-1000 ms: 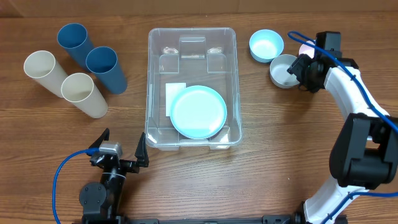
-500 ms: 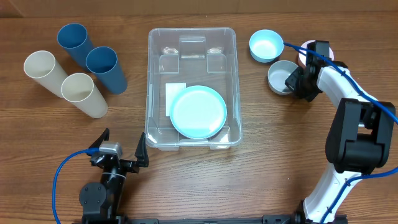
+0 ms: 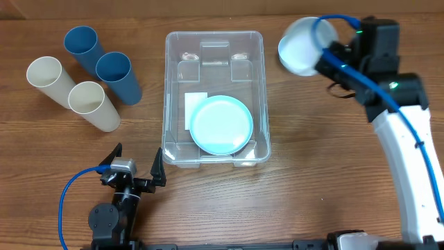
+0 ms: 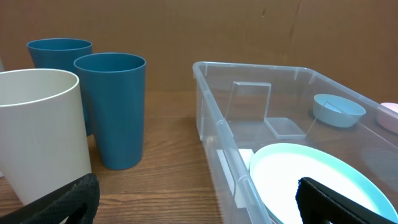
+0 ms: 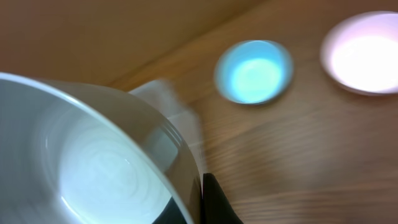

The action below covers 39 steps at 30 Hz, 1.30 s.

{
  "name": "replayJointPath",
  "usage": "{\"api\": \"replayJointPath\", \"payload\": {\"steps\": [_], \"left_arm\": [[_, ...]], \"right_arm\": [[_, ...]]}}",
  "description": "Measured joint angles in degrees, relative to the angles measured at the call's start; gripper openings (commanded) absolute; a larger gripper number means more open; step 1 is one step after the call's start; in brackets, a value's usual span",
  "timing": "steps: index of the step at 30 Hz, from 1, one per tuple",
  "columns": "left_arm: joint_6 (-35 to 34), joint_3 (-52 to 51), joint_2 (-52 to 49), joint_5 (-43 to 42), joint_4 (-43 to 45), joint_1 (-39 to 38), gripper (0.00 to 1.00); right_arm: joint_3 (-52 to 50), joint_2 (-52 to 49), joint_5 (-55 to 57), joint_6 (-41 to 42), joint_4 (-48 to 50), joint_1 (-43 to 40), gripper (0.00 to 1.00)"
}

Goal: Pack container
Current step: 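Carry the grey bowl into the container's back area and release it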

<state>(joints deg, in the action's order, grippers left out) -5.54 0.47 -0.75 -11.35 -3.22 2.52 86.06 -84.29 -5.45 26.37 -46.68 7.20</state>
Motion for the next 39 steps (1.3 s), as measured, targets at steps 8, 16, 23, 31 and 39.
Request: {"api": "replayJointPath", "payload": {"steps": [8,16,23,31,39], "left_arm": [[0.0,0.0,0.0,0.0,0.0,0.0,1.00],[0.0,0.0,0.0,0.0,0.0,0.0,1.00],[0.0,0.0,0.0,0.0,0.0,0.0,1.00],[0.0,0.0,0.0,0.0,0.0,0.0,1.00],[0.0,0.0,0.0,0.0,0.0,0.0,1.00]], "right_arm": [[0.1,-7.8,15.6,-9.4,6.1,26.1,0.04],[-0.1,-21.1,32.6,-16.1,17.2,31.1,0.04],[-0.1,-22.5,38.0,-17.3,24.2,30.6,0.04],[-0.1,-28.2,38.5,-17.4,26.6,25.9,0.04],[-0.1,-34.2,37.2,-17.4,27.8,24.7,0.04]]}}
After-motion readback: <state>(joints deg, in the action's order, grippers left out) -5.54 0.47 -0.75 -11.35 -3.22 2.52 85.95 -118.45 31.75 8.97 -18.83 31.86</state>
